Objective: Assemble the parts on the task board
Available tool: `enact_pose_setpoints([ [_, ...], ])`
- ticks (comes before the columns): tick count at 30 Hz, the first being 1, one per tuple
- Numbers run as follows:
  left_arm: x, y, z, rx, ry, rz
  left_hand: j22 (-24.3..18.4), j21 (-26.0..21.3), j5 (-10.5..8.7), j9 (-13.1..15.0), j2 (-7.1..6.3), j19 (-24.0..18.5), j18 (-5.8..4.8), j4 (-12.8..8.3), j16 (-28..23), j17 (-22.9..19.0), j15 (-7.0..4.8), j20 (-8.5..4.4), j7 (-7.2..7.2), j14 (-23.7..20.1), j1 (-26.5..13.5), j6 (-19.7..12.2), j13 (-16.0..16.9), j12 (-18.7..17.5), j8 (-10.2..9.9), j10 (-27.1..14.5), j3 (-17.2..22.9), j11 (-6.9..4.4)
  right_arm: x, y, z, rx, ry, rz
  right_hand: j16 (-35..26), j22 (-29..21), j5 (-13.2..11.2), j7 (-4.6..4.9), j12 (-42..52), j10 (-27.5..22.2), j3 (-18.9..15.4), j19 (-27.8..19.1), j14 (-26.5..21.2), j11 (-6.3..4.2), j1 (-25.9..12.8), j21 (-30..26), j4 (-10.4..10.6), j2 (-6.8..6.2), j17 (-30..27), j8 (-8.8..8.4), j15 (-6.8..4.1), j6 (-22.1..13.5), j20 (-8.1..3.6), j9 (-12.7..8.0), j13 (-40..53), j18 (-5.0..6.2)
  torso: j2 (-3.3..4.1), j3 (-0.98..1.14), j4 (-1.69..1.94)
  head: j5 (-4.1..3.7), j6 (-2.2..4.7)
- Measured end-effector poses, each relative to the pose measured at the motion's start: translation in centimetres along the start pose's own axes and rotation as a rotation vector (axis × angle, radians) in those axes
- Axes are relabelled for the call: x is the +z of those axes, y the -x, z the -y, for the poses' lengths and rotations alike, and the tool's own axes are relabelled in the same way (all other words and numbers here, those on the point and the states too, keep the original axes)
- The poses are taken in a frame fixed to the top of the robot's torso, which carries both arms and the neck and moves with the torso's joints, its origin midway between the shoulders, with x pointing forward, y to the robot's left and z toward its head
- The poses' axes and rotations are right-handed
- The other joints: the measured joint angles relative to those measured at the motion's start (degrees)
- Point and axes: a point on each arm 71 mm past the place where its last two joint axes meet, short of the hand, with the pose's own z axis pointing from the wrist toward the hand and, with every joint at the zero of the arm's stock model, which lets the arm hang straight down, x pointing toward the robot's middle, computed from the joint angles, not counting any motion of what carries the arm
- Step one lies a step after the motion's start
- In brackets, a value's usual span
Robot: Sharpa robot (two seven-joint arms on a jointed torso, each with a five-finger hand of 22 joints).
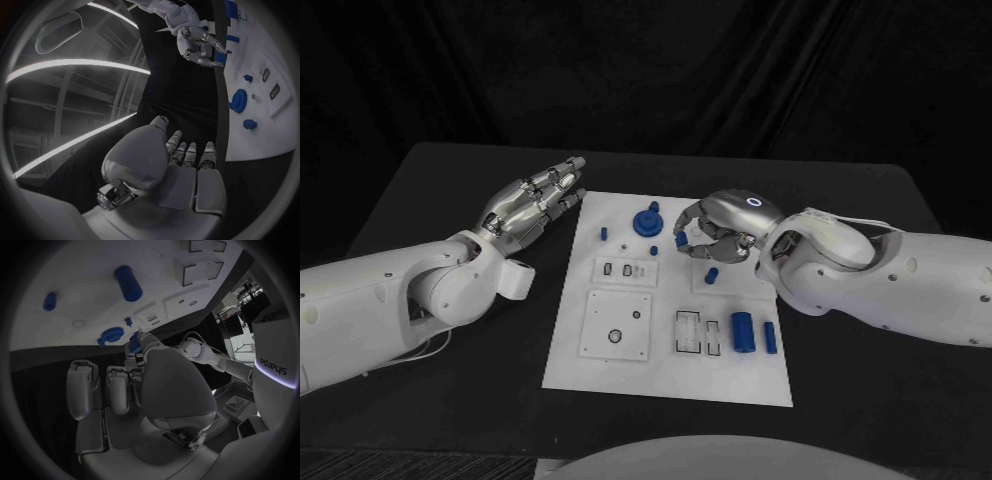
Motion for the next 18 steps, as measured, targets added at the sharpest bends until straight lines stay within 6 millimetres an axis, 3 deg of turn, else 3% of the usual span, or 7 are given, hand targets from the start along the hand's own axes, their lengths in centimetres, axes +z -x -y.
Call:
enact_pose_setpoints([
  [8, 0.1, -0.1, 0.0, -0.001, 0.001, -0.003, 0.0, 0.0, 0.00, 0.0, 0.00, 0.0, 0.00, 0.0, 0.0, 0.0, 0.00, 0.00, 0.00, 0.0, 0.0, 0.0, 0.0, 0.0, 0.0, 0.0, 0.0, 0.00, 1.8, -3.0, -1.9, 0.018, 0.034, -0.063, 0.0, 0.0, 0.0, 0.09, 0.0, 0.1, -0.1, 0.0, 0.0, 0.07, -0.2, 0.0, -0.1, -0.16, 0.0, 0.69, 0.00, -0.3, 0.00, 0.0, 0.0, 0.00, 0.05, 0.01, 0.10, -0.01, 0.29],
  [18, 0.2, -0.3, -0.1, -0.004, 0.003, -0.010, 0.0, 0.0, 0.00, 0.0, 0.00, 0.0, 0.00, 0.0, 0.0, 0.0, 0.00, 0.00, 0.00, 0.0, 0.0, 0.0, 0.0, 0.0, 0.0, 0.0, 0.0, -0.01, 3.0, -4.7, -2.4, 0.016, 0.025, -0.108, 0.0, 0.0, 0.2, 0.19, 0.0, -0.1, -0.1, 0.0, 0.0, 0.38, -0.4, -0.4, -0.1, -0.45, 0.0, 0.69, 0.00, -0.4, 0.00, 0.0, 0.0, -0.01, -0.02, 0.03, 0.07, -0.02, 0.18],
])
